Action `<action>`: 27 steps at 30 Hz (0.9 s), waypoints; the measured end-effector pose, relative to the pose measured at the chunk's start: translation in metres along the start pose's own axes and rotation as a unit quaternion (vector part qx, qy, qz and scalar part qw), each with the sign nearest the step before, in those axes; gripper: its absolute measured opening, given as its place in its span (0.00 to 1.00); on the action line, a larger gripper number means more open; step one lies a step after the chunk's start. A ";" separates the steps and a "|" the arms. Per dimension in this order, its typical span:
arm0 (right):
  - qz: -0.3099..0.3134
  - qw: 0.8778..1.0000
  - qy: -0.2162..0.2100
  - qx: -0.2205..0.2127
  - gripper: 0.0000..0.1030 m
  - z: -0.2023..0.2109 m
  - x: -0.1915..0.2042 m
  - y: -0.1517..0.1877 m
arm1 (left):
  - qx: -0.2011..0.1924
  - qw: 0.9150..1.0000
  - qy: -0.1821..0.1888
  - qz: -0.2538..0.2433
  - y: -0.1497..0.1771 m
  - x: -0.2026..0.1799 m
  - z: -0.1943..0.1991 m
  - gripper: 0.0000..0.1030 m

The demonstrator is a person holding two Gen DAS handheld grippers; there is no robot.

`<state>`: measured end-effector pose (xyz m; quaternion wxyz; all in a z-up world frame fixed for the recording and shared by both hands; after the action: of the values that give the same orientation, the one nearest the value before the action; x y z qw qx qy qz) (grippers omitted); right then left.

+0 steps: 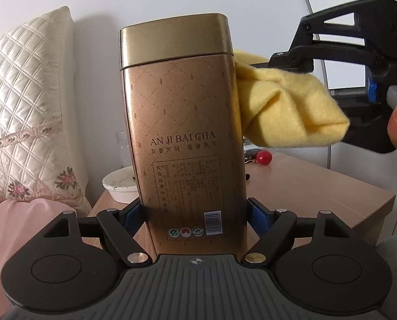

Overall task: Clean container
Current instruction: 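Lift the yellow cloth with the right gripper toward the tin's side, then wipe the tin's side with the cloth in the right gripper while the left holds it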

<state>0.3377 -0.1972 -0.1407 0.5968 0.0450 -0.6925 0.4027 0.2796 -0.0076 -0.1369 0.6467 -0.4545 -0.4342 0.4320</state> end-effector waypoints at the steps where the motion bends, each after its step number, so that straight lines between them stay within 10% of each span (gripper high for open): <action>1: -0.004 1.000 -0.002 0.000 0.15 0.000 -0.001 0.001 | -0.001 1.000 0.001 0.002 0.000 0.000 0.000 0.80; 27: -0.057 0.998 0.012 0.001 0.16 0.005 -0.023 0.013 | -0.005 1.000 -0.005 -0.009 0.016 -0.002 0.009 0.79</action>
<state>0.3333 -0.2015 -0.1666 0.6270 0.0799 -0.6813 0.3693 0.2682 -0.0042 -0.1510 0.6465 -0.4516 -0.4434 0.4260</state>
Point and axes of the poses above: each gripper's, at about its wrist camera, not at the fingertips, and z roughly against the way its jaws point, x to its left, y to its underside, the point moved 7 cm from there along -z, roughly the way its jaws point, and after that the axes turned 2 degrees about -z, right-handed, at the moved point
